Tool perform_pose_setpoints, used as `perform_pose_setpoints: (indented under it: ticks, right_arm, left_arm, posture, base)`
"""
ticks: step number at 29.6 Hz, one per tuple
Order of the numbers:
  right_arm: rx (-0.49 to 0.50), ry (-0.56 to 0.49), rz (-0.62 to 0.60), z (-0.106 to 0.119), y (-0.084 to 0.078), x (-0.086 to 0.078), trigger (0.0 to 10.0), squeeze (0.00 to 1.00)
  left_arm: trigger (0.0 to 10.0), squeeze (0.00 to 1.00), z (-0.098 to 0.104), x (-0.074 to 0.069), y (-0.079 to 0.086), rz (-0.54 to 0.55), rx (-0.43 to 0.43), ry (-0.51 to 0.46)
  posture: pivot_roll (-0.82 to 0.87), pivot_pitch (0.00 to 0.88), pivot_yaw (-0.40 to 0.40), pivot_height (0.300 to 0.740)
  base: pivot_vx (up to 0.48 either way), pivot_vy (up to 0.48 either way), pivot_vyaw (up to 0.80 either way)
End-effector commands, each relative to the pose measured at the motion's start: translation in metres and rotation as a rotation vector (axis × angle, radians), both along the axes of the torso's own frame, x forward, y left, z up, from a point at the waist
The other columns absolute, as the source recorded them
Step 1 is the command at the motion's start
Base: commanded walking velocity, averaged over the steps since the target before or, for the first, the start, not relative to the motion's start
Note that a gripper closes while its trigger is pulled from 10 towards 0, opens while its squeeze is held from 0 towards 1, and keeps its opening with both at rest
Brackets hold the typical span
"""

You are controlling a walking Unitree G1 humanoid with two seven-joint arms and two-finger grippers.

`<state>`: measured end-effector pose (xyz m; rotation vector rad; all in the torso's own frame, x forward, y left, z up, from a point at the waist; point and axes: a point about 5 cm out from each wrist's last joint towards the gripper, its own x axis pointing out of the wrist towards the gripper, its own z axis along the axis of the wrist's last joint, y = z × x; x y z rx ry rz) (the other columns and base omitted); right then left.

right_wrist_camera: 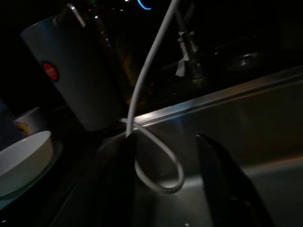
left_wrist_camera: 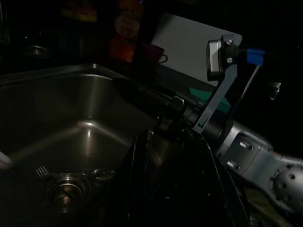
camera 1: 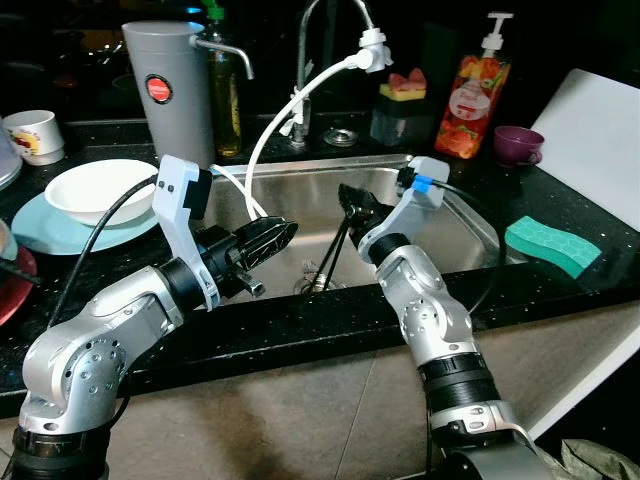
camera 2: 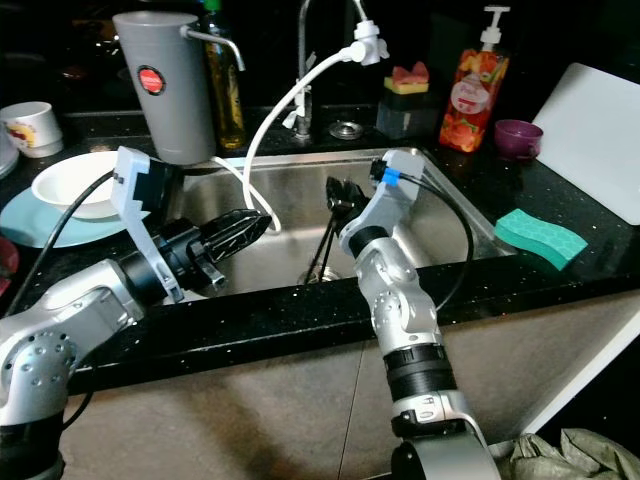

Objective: Kitchen organization

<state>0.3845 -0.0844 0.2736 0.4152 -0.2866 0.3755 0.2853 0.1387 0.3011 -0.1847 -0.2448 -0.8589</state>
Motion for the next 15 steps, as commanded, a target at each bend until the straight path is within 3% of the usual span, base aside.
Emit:
perform_pose_setpoints:
  ticks: [1,9,10,13,14,15]
  right_arm:
    - [-0.015,-0.012,-0.002,-0.006,0.002,0.002,10.0,1.00]
    - [-0.009,-0.084,-0.005,0.008,-0.003,-0.004,10.0,0.98]
    - [-0.009,-0.112,-0.003,0.014,-0.005,-0.007,10.0,0.00]
    - [-0.009,-0.145,0.001,0.021,-0.008,-0.012,10.0,0.00]
    - [-0.008,-0.181,0.004,0.028,-0.013,-0.019,10.0,0.00]
    - [-0.008,-0.181,0.004,0.028,-0.013,-0.019,10.0,0.00]
  left_arm:
    - [10.0,0.00,-0.002,0.000,-0.002,-0.001,-0.002,0.005]
    - [10.0,0.00,-0.004,0.006,0.002,0.084,0.001,0.014]
    - [10.0,0.00,-0.005,0.010,0.004,0.124,0.012,0.015]
    - [10.0,0.00,-0.006,0.014,0.007,0.183,0.021,0.018]
    - [10.0,0.00,-0.006,0.022,0.013,0.286,0.043,0.021]
    - [10.0,0.00,-0.006,0.022,0.013,0.286,0.043,0.021]
  posture:
    - [0.06,0.187,-0.059,0.740]
    - [0.06,0.186,-0.062,0.740]
    - [0.06,0.186,-0.062,0.740]
    - [0.06,0.184,-0.065,0.740]
    - [0.06,0.184,-0.065,0.740]
    - [0.06,0.184,-0.065,0.740]
  base:
    - [0.000,0.000,0.00]
    - [0.000,0.000,0.00]
    - [0.000,0.000,0.00]
    - [0.000,0.000,0.00]
    - [0.000,0.000,0.00]
    - [0.000,0.000,0.00]
